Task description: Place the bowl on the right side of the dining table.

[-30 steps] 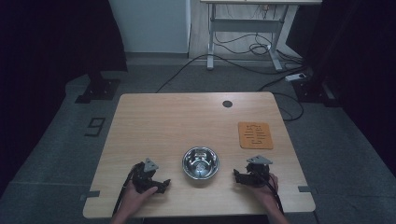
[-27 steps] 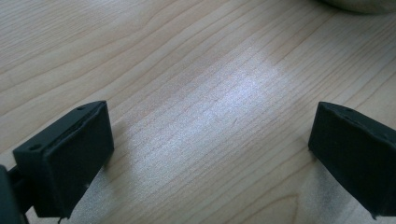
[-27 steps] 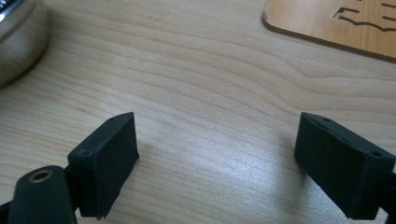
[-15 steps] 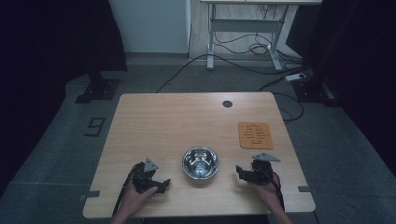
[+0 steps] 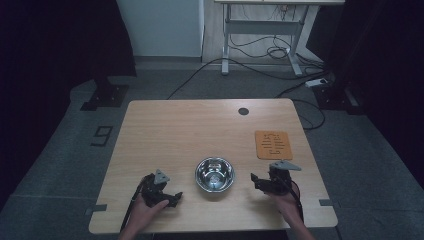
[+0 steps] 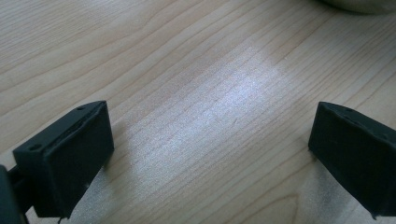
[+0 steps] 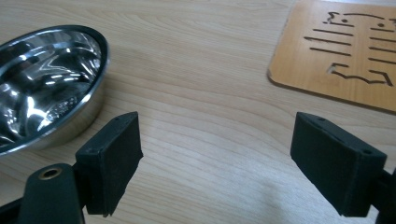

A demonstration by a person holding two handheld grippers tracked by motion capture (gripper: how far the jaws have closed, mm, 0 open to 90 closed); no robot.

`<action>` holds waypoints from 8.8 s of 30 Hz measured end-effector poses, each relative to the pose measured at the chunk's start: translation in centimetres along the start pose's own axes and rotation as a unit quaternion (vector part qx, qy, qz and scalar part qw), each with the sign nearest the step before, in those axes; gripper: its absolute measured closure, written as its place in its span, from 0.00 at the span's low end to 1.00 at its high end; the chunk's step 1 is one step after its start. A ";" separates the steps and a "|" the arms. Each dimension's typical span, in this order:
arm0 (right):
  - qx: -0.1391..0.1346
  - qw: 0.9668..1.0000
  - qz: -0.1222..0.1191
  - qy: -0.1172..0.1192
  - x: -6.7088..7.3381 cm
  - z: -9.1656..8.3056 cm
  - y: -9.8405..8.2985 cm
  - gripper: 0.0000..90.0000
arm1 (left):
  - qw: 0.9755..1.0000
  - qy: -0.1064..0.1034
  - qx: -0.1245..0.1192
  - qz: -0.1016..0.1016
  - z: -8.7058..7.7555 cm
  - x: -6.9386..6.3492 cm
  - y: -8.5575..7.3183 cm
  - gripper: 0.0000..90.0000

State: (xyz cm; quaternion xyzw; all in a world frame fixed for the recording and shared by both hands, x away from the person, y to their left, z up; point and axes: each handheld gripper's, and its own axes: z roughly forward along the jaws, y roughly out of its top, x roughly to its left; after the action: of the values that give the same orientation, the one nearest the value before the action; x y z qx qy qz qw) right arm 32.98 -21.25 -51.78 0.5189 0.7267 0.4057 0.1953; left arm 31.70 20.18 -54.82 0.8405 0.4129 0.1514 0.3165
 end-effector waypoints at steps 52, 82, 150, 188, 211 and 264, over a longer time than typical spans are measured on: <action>0.026 0.998 -0.039 0.049 6.5 5.0 3.8 0.19 | 1.000 0.000 0.000 0.000 0.0 0.0 0.0 0.00; 0.088 0.989 -0.003 0.115 6.1 6.9 1.9 0.74 | 1.000 0.000 0.000 0.000 0.0 0.0 0.0 0.00; -0.019 0.983 0.092 0.161 1.1 3.5 5.4 0.93 | 1.000 0.000 0.000 0.000 0.0 0.0 0.0 0.00; -0.065 0.977 0.154 0.132 -3.7 3.6 7.1 0.93 | 1.000 -0.001 0.000 0.000 0.0 0.0 0.0 0.00; -0.084 0.971 0.195 0.109 -6.7 3.2 7.0 0.93 | 1.000 -0.001 0.000 0.001 0.0 0.0 0.0 0.00; -0.125 0.958 0.255 0.047 -12.2 2.6 6.1 0.93 | 1.000 -0.001 0.000 0.002 0.0 0.0 0.0 0.00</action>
State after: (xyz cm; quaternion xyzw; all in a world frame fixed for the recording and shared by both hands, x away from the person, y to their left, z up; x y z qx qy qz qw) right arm 43.15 -30.59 -50.13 0.6389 0.5218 0.5536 0.1138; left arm 31.70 20.17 -54.82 0.8412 0.4111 0.1510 0.3171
